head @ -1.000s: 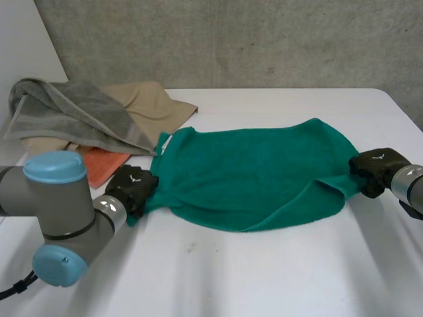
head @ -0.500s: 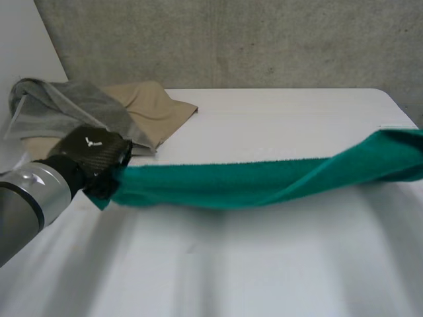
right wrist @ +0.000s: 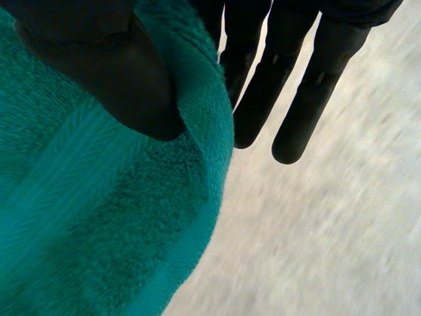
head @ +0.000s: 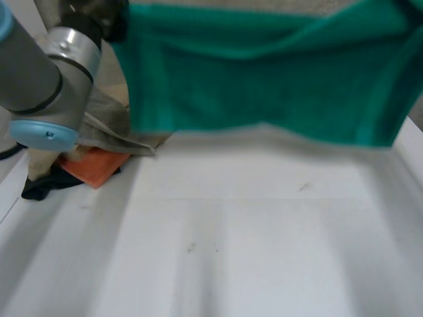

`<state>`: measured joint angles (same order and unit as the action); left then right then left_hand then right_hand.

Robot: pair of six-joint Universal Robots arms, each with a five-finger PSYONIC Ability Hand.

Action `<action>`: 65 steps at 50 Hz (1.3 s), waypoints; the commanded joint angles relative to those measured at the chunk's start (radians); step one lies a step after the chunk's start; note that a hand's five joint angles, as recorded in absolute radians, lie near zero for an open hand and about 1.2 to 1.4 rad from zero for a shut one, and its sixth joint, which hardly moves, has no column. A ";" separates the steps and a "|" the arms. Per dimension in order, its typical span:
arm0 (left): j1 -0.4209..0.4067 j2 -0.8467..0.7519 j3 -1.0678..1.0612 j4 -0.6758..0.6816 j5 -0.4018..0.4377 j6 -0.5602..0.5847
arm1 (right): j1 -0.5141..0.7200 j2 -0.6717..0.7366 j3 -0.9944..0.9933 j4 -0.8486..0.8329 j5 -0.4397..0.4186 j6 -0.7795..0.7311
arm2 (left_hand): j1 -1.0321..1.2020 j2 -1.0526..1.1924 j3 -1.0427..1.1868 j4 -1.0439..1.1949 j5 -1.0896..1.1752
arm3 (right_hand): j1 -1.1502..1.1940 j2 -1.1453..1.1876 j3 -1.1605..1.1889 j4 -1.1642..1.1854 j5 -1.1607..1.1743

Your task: Fold the laundry.

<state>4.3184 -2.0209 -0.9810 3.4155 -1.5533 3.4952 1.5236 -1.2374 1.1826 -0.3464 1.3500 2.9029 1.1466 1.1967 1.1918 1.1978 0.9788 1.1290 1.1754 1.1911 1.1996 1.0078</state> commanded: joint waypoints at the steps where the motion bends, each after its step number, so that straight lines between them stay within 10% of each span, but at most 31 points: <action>1: -0.011 0.087 -0.217 0.036 -0.024 -0.016 | -0.011 -0.059 0.089 -0.016 -0.052 0.055 | 0.250 0.200 0.204 0.198 0.243 | 0.267 0.221 0.205 0.197 0.214; 8: -0.037 -0.002 -0.366 0.021 -0.021 -0.016 | -0.011 0.140 0.075 0.317 -0.195 -0.061 | 0.250 0.200 0.204 0.198 0.243 | 0.267 0.221 0.205 0.197 0.214; 17: -0.077 -0.150 -0.413 -0.024 -0.025 -0.019 | -0.002 0.288 0.161 0.379 -0.161 -0.355 | 0.250 0.200 0.204 0.198 0.243 | 0.267 0.221 0.205 0.197 0.214; 25: -0.077 -0.140 -0.436 -0.038 -0.025 -0.025 | -0.011 0.280 0.239 0.399 -0.155 -0.320 | 0.250 0.200 0.204 0.198 0.243 | -0.347 -0.394 -0.410 -0.418 -0.401; 38: -0.071 -0.068 -0.479 -0.039 -0.024 -0.027 | -0.011 0.147 0.393 0.442 -0.221 -0.277 | 0.250 0.200 0.204 0.198 0.243 | -0.495 -0.541 -0.557 -0.566 -0.548; 50: -0.069 -0.068 -0.493 -0.039 -0.025 -0.027 | 0.001 0.145 0.514 0.216 -0.213 -0.346 | 0.250 0.200 0.204 0.198 0.243 | -0.390 -0.436 -0.452 -0.460 -0.443; 55: -0.069 -0.065 -0.496 -0.053 -0.027 -0.031 | 0.023 0.161 0.529 0.109 -0.216 -0.373 | 0.250 0.200 0.204 0.198 0.243 | 0.265 0.218 0.203 0.194 0.211; 65: -0.057 -0.009 -0.521 -0.248 -0.030 -0.047 | -0.026 -0.052 0.496 0.148 -0.169 -0.187 | 0.250 0.200 0.204 0.198 0.243 | 0.267 0.221 0.205 0.197 0.214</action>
<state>4.2523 -2.0598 -1.4828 3.2893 -1.5838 3.4501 1.5374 -1.1384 1.7214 -0.2727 1.1393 2.5751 1.1466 1.1977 1.1928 1.2014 0.9788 1.1341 1.1786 1.1858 1.1942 0.9869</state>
